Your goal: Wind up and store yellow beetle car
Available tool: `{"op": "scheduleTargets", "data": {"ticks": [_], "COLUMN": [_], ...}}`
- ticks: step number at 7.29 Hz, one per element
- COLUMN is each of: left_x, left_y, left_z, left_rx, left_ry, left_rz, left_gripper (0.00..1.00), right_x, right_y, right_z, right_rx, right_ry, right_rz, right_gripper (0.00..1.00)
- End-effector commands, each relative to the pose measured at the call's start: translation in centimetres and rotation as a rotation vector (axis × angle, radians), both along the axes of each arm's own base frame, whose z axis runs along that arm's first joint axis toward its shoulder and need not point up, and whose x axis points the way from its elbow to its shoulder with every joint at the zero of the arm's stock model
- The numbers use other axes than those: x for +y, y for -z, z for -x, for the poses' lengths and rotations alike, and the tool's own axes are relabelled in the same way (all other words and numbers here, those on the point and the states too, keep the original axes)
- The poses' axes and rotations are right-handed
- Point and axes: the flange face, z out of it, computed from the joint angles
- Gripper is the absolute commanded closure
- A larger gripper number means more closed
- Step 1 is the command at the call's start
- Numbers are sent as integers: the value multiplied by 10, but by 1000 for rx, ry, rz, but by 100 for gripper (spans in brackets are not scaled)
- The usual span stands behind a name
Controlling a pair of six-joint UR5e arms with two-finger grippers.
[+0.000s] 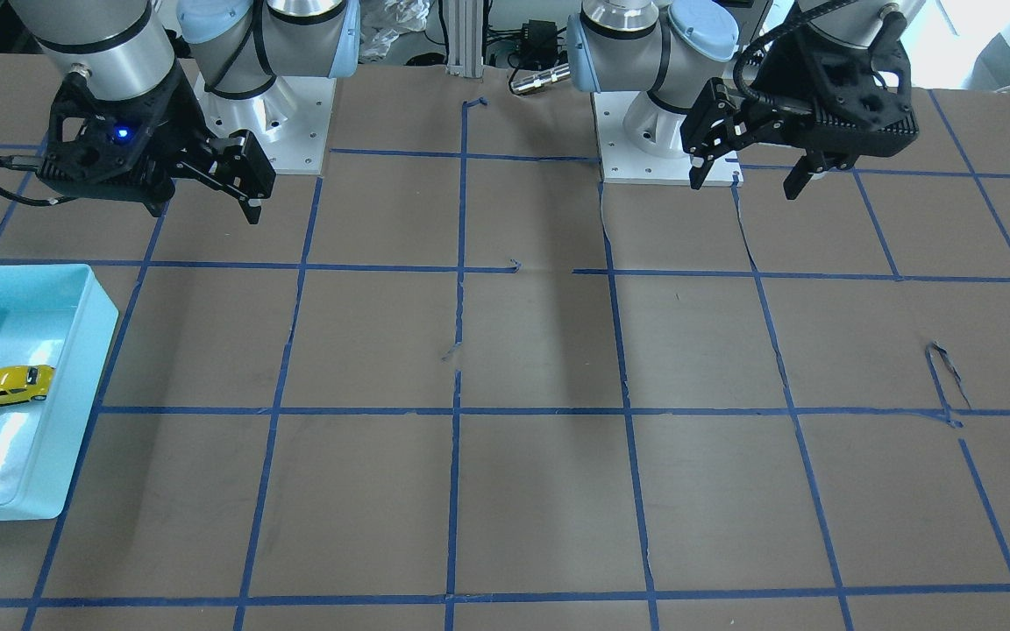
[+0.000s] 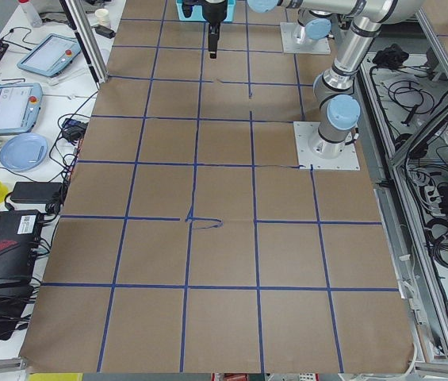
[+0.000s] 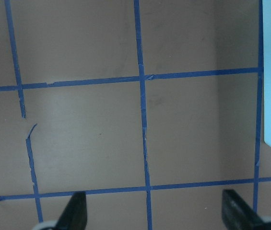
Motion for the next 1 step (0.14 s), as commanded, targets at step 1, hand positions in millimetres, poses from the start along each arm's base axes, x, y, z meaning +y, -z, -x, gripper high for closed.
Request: {"op": "scheduleTargets", "data": {"ticks": [1], "left_x": [0], "left_y": [0], "left_z": [0], "left_rx": [0], "left_ry": [1], "left_rz": [1], "left_gripper": [0], "right_x": [3], "right_y": [1], "right_z": [1], "right_rx": [-1], "right_ry": [3], "right_rz": [-19], "right_gripper": [0]}}
